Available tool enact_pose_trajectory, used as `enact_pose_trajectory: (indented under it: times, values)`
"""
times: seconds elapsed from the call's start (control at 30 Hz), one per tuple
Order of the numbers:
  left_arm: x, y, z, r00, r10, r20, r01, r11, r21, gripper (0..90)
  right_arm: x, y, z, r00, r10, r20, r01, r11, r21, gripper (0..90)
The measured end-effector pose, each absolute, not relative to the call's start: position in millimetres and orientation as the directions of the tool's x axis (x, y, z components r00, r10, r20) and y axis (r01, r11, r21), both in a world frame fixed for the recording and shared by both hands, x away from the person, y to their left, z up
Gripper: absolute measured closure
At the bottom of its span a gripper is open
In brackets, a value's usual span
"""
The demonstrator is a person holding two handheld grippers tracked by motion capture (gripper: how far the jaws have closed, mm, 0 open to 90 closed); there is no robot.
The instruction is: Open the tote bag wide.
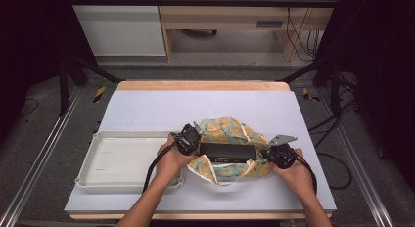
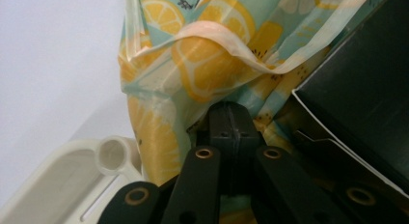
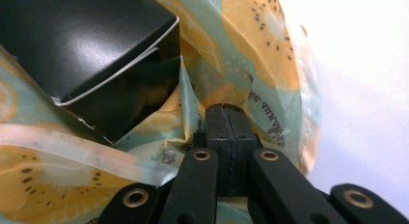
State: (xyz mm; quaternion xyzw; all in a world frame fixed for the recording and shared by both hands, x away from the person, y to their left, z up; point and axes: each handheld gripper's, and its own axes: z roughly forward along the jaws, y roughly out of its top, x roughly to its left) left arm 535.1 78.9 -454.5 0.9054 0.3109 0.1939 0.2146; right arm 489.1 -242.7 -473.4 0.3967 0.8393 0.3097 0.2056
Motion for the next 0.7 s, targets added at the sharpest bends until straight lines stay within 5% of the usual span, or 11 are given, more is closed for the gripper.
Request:
enact_pose_trajectory:
  times: [0.37,0.7]
  values:
    - [482.8,92.1,-399.5,0.743,0.618,0.257,0.337,-0.677,0.654,89.5,453.0,-232.2,-428.1,-0.657,0.746,-0.110,0.404,0.472,0.784,90.0]
    - [461.1,87.7,-436.9,0.793,0.570,0.216,0.358,-0.723,0.591,89.2,434.5,-226.6,-451.1,-0.701,0.707,-0.097,0.439,0.534,0.723,90.0]
